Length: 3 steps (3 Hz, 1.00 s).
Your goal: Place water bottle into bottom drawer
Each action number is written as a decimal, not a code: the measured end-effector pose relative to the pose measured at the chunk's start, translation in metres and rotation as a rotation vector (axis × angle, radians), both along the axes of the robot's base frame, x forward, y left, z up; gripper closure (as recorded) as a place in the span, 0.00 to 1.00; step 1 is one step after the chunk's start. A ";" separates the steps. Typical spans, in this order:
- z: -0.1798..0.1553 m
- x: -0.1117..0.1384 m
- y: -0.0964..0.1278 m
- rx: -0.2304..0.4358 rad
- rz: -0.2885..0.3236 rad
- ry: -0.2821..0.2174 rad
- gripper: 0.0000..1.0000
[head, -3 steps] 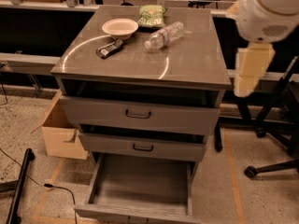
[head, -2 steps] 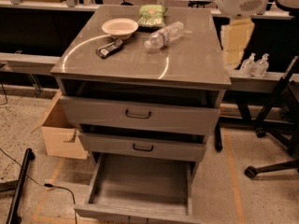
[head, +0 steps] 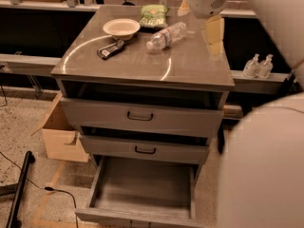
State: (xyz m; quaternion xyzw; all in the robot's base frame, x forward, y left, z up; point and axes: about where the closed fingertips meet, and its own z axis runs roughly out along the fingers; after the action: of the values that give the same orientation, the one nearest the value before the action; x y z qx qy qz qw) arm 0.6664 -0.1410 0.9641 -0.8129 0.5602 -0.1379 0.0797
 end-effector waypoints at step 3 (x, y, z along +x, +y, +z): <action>-0.008 0.058 0.006 0.043 0.091 -0.111 0.00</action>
Offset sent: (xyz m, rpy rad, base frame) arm 0.0254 0.0052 -0.0175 0.0265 0.0176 0.0683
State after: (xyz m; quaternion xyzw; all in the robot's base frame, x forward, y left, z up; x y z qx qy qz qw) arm 0.7240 -0.1353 0.9558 -0.8268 0.5201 -0.1670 0.1344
